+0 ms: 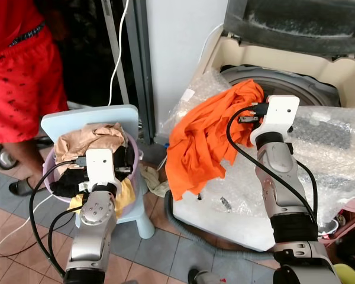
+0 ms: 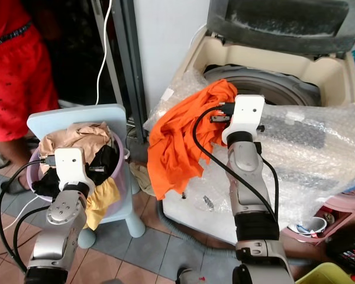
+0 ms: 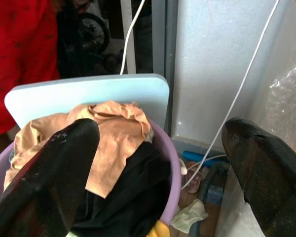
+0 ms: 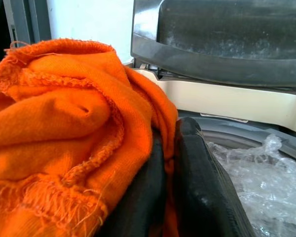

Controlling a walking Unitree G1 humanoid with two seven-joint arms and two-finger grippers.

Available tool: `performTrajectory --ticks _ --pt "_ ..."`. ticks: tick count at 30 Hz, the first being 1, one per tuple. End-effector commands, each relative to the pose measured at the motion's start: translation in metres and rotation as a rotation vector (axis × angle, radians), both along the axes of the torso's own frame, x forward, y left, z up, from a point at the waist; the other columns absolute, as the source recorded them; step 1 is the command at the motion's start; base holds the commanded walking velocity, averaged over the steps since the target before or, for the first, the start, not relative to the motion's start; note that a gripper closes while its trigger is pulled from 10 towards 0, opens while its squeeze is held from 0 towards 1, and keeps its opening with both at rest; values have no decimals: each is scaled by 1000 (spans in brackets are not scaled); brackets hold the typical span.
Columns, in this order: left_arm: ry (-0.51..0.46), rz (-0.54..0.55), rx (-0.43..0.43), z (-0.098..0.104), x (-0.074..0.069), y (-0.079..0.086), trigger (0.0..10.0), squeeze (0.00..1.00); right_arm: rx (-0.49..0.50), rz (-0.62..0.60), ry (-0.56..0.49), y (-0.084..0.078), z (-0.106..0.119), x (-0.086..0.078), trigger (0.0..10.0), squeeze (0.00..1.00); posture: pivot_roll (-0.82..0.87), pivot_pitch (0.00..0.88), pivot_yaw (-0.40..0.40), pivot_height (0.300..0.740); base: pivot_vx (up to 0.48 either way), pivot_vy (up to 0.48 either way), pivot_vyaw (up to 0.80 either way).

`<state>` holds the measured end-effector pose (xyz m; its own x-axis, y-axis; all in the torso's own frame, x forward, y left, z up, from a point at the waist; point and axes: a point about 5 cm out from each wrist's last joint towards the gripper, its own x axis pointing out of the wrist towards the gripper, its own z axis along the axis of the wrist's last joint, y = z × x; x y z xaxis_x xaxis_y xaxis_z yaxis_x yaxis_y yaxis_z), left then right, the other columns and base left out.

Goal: Clothes washing

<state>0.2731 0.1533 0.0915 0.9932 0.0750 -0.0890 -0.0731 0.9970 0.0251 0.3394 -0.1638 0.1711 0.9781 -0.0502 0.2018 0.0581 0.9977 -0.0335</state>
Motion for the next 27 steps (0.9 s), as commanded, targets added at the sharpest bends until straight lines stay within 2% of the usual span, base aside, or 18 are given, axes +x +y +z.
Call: performTrajectory --ticks 1,7,15,18,23,27 --pt "-4 7 1 1 0 1 10000 0 -1 -11 -14 -1 4 3 10000 0 -29 0 29 740 0 0 -800" --pt "-6 10 0 1 -1 1 10000 0 -1 -4 -11 0 3 3 10000 0 -29 0 28 740 0 -306 -706" --pt "-8 11 -17 1 -3 0 10000 0 -4 -2 -6 -2 2 3 10000 0 -30 7 29 740 0 0 -475" --pt "-15 -3 -30 1 -4 0 10000 0 -36 20 -25 -4 8 9 10000 0 -30 9 28 740 0 0 -292" --pt "-14 9 -29 1 -5 1 10000 0 -54 115 -4 1 9 14 10000 0 -29 11 24 740 0 0 0" --pt "-9 32 -42 0 -7 6 10000 0 -60 254 -8 17 12 15 10000 0 -24 15 23 740 137 0 0"
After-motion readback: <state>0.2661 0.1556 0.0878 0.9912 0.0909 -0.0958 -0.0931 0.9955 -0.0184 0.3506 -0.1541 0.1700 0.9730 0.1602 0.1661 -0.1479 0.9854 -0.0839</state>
